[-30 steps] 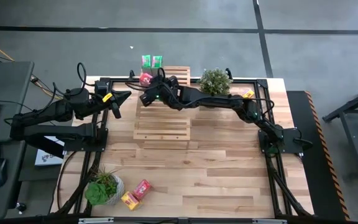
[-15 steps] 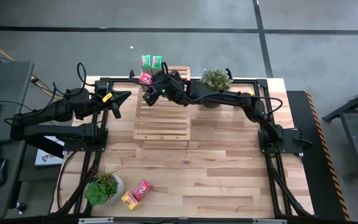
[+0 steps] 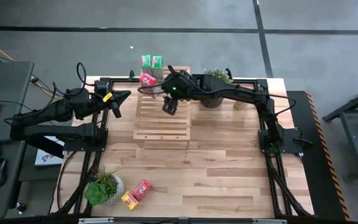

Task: Stack cereal on shelf
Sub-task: Put the top red cereal box on the shelf

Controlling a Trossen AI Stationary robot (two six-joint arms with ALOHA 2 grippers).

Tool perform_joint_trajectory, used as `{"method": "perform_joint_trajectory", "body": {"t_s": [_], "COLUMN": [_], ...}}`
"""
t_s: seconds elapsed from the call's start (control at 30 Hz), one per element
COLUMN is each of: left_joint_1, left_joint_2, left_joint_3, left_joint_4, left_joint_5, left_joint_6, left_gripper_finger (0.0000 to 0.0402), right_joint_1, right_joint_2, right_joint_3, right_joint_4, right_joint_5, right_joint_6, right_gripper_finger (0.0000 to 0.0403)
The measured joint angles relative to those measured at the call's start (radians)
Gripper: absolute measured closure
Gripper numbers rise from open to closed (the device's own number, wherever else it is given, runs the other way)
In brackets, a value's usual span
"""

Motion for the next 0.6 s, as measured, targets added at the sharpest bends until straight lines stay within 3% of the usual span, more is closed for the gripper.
{"method": "perform_joint_trajectory", "body": {"t_s": [0.13, 0.27, 0.37, 0.5, 0.6], "left_joint_1": [0.0, 0.0, 0.0, 0.0, 0.009], "left_joint_2": [0.0, 0.0, 0.015, 0.052, 0.109], "left_joint_3": [0.0, 0.0, 0.0, -0.008, -0.029], "left_joint_4": [-0.003, -0.03, -0.066, -0.09, -0.091], "left_joint_5": [-0.005, -0.008, -0.018, -0.034, -0.056], "left_joint_6": [-0.001, -0.029, -0.052, -0.067, -0.069], "left_gripper_finger": [0.0402, 0.0402, 0.0402, 0.0402, 0.0402], "right_joint_1": [-0.038, -0.067, -0.079, -0.081, -0.089], "right_joint_2": [-0.023, -0.086, -0.119, -0.124, -0.117], "right_joint_3": [-0.178, -0.435, -0.537, -0.557, -0.557], "right_joint_4": [0.073, 0.459, 0.708, 0.729, 0.791], "right_joint_5": [-0.131, -0.218, -0.208, -0.021, 0.02], "right_joint_6": [-0.012, 0.042, 0.141, 0.153, 0.144], "right_gripper_finger": [0.0265, 0.038, 0.0385, 0.0399, 0.0399]}}
